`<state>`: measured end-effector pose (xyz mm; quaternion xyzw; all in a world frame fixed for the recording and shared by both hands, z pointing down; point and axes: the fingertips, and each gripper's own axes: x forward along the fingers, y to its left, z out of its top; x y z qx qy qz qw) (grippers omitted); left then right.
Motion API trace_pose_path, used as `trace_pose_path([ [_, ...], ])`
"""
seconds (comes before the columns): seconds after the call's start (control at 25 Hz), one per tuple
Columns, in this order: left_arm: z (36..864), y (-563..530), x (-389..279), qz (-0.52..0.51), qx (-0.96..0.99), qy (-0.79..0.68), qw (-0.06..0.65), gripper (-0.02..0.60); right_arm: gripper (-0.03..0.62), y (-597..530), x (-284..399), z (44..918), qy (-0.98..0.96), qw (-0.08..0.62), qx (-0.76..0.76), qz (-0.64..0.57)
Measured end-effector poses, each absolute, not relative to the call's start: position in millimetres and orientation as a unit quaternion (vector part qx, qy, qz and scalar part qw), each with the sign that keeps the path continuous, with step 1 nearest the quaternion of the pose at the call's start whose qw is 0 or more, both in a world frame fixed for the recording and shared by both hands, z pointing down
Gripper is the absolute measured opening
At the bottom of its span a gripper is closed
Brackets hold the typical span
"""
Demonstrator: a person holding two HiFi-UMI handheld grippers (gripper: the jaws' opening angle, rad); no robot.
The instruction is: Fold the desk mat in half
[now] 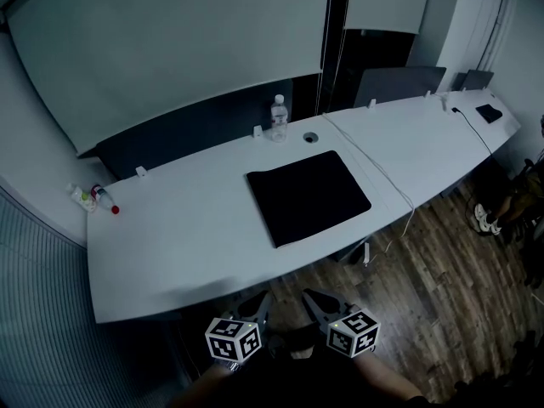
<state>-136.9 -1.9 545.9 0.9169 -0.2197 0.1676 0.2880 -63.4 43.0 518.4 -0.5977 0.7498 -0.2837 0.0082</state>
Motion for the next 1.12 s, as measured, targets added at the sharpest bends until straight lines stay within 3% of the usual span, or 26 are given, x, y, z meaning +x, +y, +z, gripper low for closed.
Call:
trace_pose_path([
  [1.12,545,14,-134,0.176,0.918,-0.217,0.281,0.006,0.020,56,-58,519,0.747,0.009,-0.603,-0.281],
])
